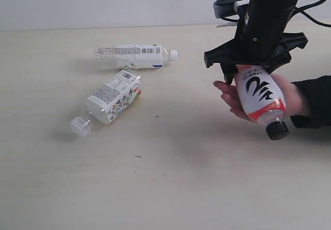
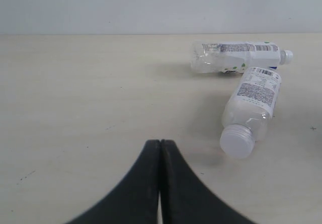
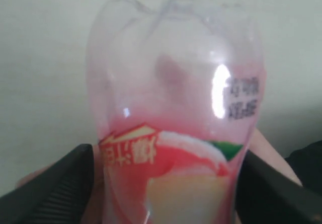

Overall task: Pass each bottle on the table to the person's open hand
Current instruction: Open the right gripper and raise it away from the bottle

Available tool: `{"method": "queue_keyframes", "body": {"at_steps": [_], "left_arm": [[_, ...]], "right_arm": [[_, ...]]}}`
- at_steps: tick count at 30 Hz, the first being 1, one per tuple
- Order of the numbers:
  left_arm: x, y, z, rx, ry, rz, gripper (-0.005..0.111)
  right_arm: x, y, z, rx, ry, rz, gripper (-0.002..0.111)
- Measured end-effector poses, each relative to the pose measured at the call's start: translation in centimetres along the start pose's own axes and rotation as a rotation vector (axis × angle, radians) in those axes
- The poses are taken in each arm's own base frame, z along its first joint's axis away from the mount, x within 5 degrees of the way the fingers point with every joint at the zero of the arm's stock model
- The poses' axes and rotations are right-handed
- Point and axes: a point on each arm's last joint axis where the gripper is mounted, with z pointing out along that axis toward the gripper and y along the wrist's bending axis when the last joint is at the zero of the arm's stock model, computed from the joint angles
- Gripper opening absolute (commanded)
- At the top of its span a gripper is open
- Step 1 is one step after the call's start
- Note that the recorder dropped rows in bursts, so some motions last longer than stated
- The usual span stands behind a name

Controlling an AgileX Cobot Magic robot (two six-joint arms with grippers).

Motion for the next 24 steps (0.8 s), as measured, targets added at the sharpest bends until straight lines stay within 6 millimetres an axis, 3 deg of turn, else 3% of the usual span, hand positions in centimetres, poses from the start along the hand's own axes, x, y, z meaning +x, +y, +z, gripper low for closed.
{"method": "queue_keyframes", "body": {"at_steps": [5,15,19,24], "left_arm": [[0.0,0.0,0.0,0.000,0.000,0.000,0.000],[0.0,0.0,0.0,0.000,0.000,0.000,0.000],[0.0,0.0,0.0,0.000,0.000,0.000,0.000],[0.0,0.0,0.0,0.000,0.000,0.000,0.000]], "right_arm": [[0.0,0.0,0.0,-0.002,0.001,0.003,0.084],[-0.4,0.2,-0.3,-0.025,-0.052,0.008,0.084],[-0.5,-0.2,-2.5,-0.048,-0.126,0.013,0.084],[0.1,-1.1,-7.2,-0.086,-0.260,0.022,0.084]]}}
